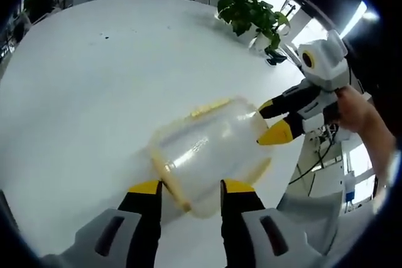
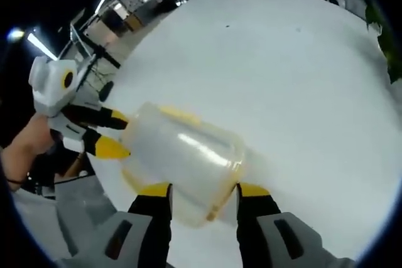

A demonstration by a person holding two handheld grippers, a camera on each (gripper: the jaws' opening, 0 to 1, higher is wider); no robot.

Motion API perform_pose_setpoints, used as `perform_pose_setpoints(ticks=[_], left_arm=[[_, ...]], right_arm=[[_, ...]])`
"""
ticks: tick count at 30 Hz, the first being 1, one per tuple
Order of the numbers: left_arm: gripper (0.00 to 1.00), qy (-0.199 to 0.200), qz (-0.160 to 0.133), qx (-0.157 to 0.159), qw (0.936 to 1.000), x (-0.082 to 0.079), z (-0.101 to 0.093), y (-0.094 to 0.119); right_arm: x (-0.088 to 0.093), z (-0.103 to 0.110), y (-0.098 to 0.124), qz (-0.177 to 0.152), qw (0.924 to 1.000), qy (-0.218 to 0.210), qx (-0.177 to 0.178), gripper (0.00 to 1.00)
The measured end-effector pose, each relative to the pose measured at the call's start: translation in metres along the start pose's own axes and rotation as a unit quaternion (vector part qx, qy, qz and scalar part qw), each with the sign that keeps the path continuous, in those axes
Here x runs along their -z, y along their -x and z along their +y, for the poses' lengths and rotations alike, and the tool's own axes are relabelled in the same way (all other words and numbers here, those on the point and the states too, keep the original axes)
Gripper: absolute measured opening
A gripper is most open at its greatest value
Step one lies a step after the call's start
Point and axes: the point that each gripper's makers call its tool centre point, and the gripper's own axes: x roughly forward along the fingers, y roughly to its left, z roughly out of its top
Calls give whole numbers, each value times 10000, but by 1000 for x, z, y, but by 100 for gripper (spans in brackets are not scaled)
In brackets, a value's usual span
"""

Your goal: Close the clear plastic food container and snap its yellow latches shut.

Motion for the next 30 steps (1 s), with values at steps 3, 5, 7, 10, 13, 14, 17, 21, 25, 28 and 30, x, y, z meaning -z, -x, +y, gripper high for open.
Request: perform_pose_setpoints(ticks=[3, 5, 7, 10, 13, 14, 17, 21, 25, 28, 30], left_arm=[[36, -147, -24, -7, 9999, 0, -1, 1], [39, -216, -63, -52, 9997, -1, 1, 1], [40, -297, -36, -53, 9995, 0, 0, 0], [41, -440, 2, -51, 9990, 1, -2, 1], [44, -679, 25, -139, 9976, 0, -1, 3], [44, -744, 49, -144, 9971, -1, -1, 3], [44, -922, 72, -170, 9956, -3, -2, 5], [45, -1191, 96, -264, 9925, -7, -2, 8], [46, -1500, 156, -313, 9881, -10, -4, 10], [46, -1525, 162, -318, 9877, -12, -4, 12], [46, -1605, 179, -315, 9864, -12, -5, 13]], right_arm=[[1, 0, 1, 48, 9998, 182, 51, 41], [2, -1, 2, 50, 9995, 302, 85, 42], [3, -2, 3, 59, 9993, 359, 106, 42], [5, -3, 6, 85, 9989, 438, 162, 42], [7, -6, 9, 118, 9979, 583, 245, 43], [7, -7, 10, 118, 9977, 611, 252, 43], [6, -6, 13, 117, 9963, 806, 274, 43], [4, -6, 15, 154, 9940, 1033, 338, 43], [3, -7, 17, 209, 9907, 1276, 413, 44], [2, -5, 18, 240, 9899, 1341, 401, 43], [1, -4, 19, 246, 9890, 1402, 407, 43]])
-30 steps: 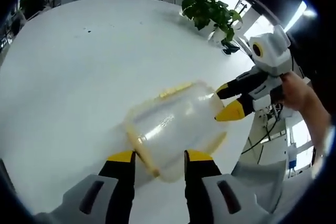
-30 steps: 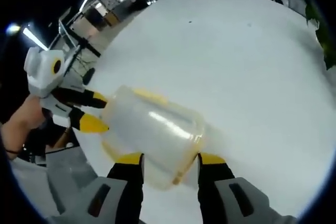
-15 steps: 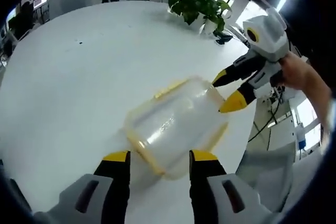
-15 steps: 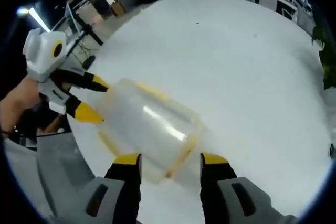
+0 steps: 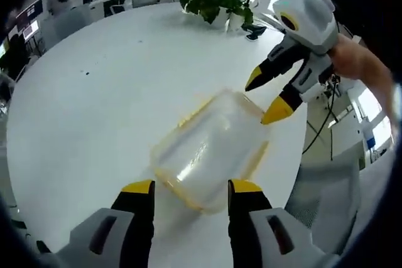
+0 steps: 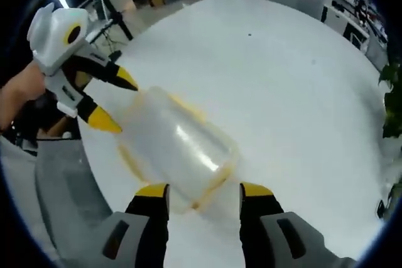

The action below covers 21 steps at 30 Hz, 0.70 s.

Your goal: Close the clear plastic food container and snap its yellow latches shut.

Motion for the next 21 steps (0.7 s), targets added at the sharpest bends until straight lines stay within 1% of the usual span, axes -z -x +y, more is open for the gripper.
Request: perform_pose_setpoints(ticks=[6, 9, 12, 15, 18, 21], left_arm=[[46, -439, 91, -8, 9990, -3, -1, 3], [46, -643, 80, -18, 9979, -5, -1, 4], [46, -837, 118, 48, 9964, -6, -3, 4], [46, -1009, 199, 61, 9947, -7, -4, 4], [46, -1140, 213, 102, 9932, -9, -5, 4], [45, -1377, 272, 117, 9900, -11, -6, 4]], right_arm=[[-2, 1, 3, 70, 9995, 308, 23, 43], [-2, 1, 4, 104, 9988, 470, 24, 43], [-3, 3, 5, 132, 9980, 613, 14, 43], [-3, 5, 4, 188, 9962, 852, -18, 42], [-4, 5, 5, 221, 9947, 1001, 10, 42], [-7, 6, 5, 229, 9923, 1220, -9, 42]])
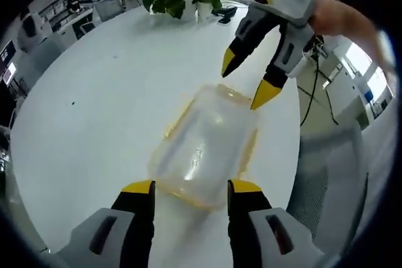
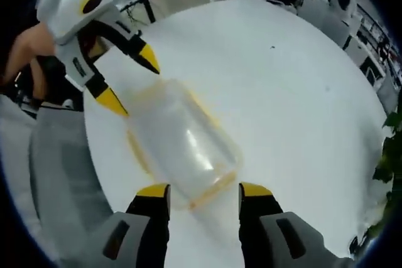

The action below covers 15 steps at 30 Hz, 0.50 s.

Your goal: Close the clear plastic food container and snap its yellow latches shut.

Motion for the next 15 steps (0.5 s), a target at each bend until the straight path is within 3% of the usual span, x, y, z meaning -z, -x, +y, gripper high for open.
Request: perform_pose_setpoints(ticks=[7, 15], left_arm=[[45, -620, 144, 109, 9979, -6, -6, -2], [44, -1007, 164, 157, 9947, -17, -7, -5]], right_arm=[[-4, 2, -1, 104, 9981, 600, -22, 42], [-5, 3, -2, 250, 9950, 962, -65, 41]])
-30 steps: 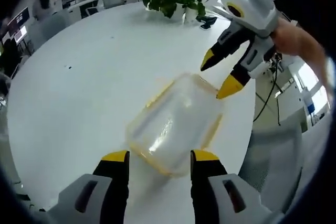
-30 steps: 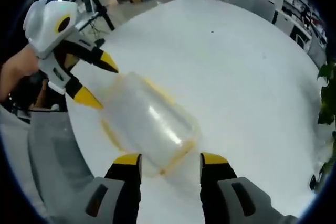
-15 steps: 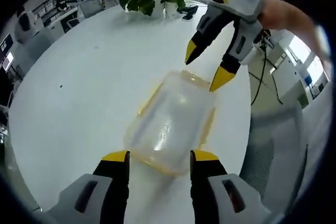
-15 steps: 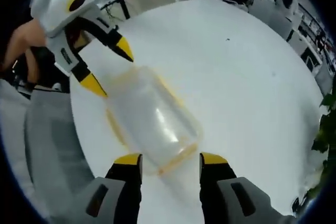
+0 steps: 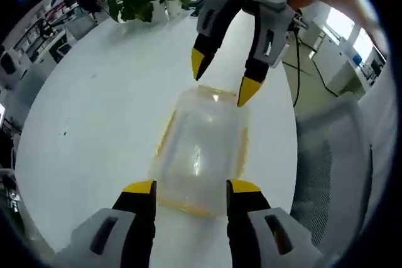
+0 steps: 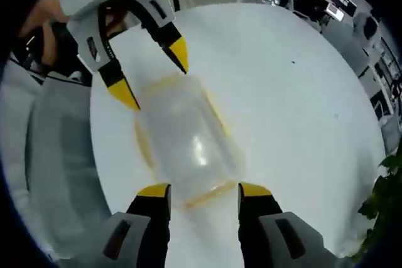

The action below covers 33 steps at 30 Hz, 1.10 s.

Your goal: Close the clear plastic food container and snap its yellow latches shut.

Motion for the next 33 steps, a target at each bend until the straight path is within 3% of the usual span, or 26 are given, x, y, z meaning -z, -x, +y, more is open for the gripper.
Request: perform_pose_setpoints(ticks=[11, 16, 33], left_arm=[[40, -642, 8, 83, 9979, -5, 0, -6], [39, -719, -72, 147, 9973, -8, 0, -8], [39, -798, -298, 293, 9959, -16, -11, -16]], right_arm=[[-7, 1, -1, -45, 9982, 591, -135, 38], [-13, 9, -3, -139, 9958, 847, -321, 37], [-28, 20, -13, -493, 9936, 877, -517, 34]])
